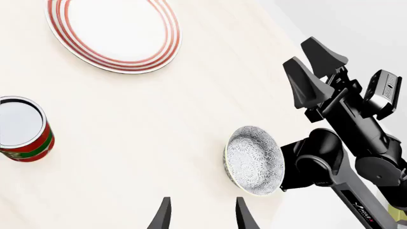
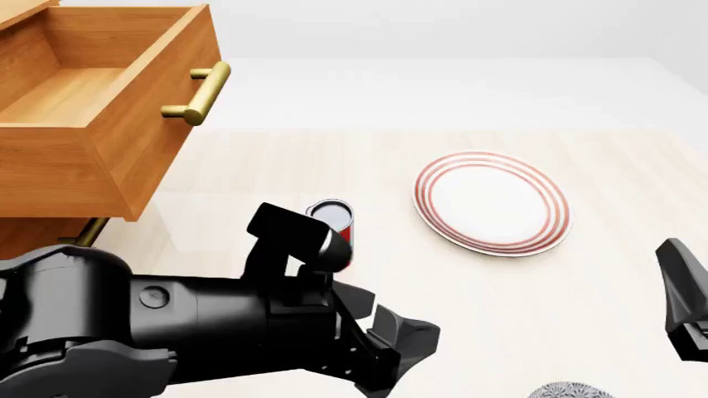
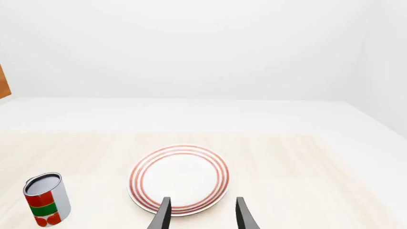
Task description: Put the bowl in the top drawer of the cabinet.
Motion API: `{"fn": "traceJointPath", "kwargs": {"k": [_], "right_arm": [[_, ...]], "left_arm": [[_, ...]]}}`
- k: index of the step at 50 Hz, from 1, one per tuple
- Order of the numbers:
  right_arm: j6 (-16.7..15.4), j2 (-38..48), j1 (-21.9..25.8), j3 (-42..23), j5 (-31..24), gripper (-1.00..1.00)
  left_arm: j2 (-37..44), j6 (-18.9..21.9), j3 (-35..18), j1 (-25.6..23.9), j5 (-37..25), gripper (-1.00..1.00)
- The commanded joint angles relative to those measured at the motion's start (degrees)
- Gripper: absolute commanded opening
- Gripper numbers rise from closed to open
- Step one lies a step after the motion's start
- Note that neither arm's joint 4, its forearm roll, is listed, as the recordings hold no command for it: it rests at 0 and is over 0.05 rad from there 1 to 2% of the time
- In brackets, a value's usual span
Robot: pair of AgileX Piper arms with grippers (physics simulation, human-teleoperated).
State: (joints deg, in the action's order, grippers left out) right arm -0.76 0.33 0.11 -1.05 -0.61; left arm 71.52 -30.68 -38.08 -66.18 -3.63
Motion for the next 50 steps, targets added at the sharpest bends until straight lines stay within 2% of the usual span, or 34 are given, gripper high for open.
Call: {"fn": "traceJointPath", "kwargs": {"k": [1,15,34,50], "right_arm": [[0.0,0.0,0.0,0.0,0.0,1.00],[0.0,0.0,0.0,0.0,0.0,1.00],[0.0,0.0,0.0,0.0,0.0,1.00],[0.0,0.0,0.0,0.0,0.0,1.00]], "left_arm": [[2.8,-1.0,-1.4,-1.2,1.3,1.00],[7.1,-2.8,-3.0,-2.9,3.4,1.00],[13.3,-8.4,-5.4,-5.4,4.5,1.00],[16.7,-9.9,-8.1,-7.3,4.6,1.00]]}}
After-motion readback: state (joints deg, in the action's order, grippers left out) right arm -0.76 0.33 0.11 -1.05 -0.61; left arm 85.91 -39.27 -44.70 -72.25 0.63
